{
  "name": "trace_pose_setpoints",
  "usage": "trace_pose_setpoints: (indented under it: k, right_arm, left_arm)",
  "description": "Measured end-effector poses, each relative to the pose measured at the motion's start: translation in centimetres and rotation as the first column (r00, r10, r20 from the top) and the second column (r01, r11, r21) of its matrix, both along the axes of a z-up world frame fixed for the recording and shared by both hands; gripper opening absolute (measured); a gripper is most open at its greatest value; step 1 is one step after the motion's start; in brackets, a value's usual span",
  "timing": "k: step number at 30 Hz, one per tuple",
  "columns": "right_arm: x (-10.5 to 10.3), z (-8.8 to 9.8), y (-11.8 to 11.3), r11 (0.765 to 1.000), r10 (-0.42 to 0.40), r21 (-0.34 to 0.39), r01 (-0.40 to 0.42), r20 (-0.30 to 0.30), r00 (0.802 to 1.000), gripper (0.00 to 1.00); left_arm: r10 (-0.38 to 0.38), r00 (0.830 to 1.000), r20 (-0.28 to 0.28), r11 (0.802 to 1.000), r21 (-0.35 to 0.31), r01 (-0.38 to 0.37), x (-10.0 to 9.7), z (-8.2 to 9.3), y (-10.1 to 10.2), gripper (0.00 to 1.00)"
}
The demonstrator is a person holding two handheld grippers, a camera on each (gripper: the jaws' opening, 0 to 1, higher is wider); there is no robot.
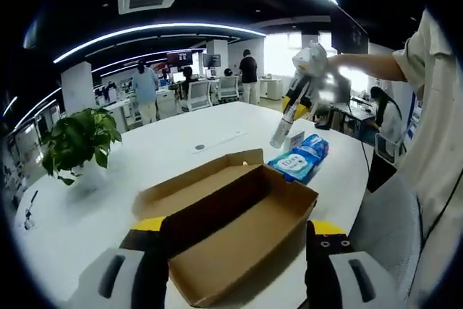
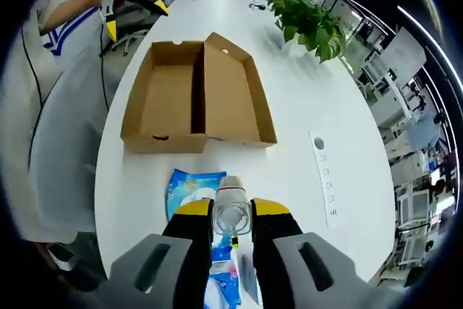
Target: Operate the shoe box by opening the lid, removing the specified soft item, and placing it in the target area until the item is outside and the box remains undamaged.
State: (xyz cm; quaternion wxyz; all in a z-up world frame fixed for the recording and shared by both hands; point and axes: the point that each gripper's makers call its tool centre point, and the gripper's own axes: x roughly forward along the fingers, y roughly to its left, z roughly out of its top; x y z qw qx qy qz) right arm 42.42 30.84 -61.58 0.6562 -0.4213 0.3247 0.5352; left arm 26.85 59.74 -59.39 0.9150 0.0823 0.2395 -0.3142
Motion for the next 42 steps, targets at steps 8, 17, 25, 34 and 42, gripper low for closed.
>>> trace_pose_setpoints:
  k: [8,17,25,34,42]
  right_arm:
    - [1.5,-1.6,-1.0,0.998,-0.009,-0.064,0.008,-0.017,1.000,0.17]
    - [2.4,-3.5,-0.8,0.992,0.008,-0.128,-0.014,-0.048,0.999,0.17]
    - [3.7,-5.1,-1.1,0.982,-0.002,-0.187,-0.012,-0.073,0.997,0.17]
    - [4.4,-6.8,-1.5,0.971,0.012,-0.237,-0.031,-0.079,0.997,0.17]
    - [4.5,-8.2,-2.0,0.958,0.020,-0.283,-0.047,-0.096,0.995,0.18]
  left_arm:
    - [0.039,0.999,0.005,0.999,0.003,-0.039,-0.4,0.2,1.3,0.83]
    - [0.073,0.997,0.012,0.997,0.009,-0.073,-1.3,0.4,2.4,0.86]
    - [0.107,0.994,0.011,0.994,0.005,-0.107,-1.9,0.5,3.3,0.88]
    - [0.130,0.991,0.002,0.991,0.005,-0.130,-2.3,-0.1,3.9,0.88]
    - [0.141,0.990,-0.012,0.990,0.009,-0.141,-2.5,-0.7,4.1,0.87]
